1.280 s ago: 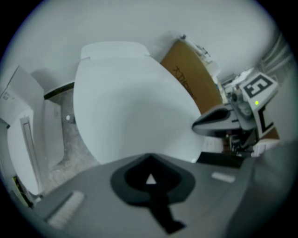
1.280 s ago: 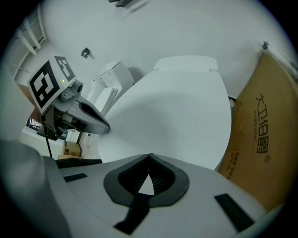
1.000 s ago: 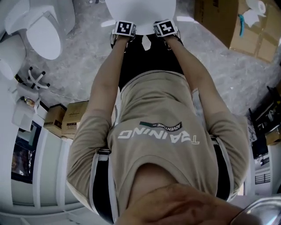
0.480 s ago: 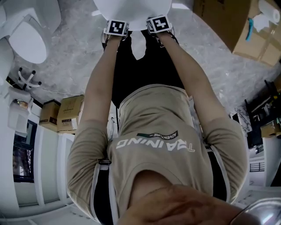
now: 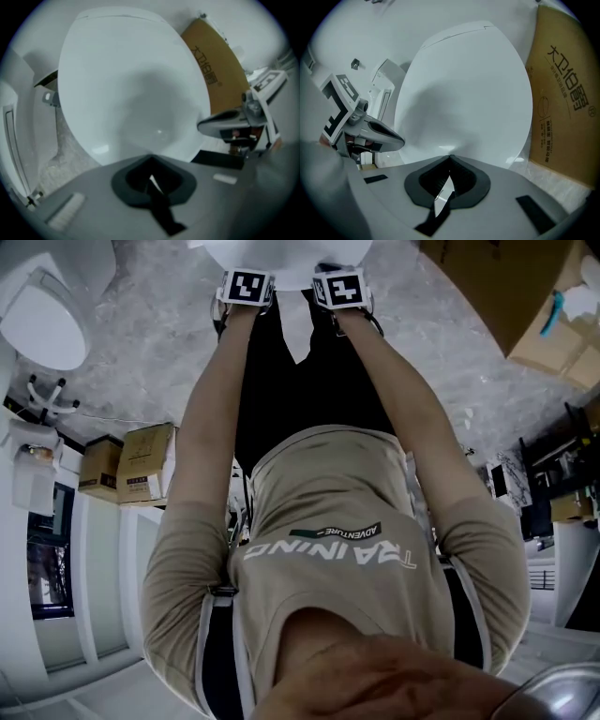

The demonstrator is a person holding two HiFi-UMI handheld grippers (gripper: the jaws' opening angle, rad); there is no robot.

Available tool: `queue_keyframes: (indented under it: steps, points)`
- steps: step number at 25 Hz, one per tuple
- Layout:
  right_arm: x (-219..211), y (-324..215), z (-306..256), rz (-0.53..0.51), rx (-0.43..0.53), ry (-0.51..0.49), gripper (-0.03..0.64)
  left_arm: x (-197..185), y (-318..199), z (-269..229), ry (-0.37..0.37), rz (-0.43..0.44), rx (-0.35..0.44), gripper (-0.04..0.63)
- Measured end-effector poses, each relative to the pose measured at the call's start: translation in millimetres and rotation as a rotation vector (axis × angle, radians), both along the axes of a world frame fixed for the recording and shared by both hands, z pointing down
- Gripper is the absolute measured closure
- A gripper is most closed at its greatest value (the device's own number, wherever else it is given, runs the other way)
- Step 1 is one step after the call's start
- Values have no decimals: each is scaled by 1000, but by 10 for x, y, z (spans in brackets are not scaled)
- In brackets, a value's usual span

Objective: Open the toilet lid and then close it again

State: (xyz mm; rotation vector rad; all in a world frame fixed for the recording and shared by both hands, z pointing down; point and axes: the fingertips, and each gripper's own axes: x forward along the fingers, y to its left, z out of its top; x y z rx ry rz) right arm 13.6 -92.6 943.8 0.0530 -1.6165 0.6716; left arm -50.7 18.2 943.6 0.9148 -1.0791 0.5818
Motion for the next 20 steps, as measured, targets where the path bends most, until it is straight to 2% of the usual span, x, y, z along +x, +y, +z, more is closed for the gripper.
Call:
queue_keyframes:
  steps: [5,10,20]
  points:
    - [-5,23,2,-4,-12,17,604,-35,-78,16,-28,32,30,591]
    - [-11,7,-12,-5,-18,-11,606,-42,-99,2,-35,17,32,591]
    - [-12,15,-11,-21,-48,-52,605,-28,-106,6,-83,59,40,591]
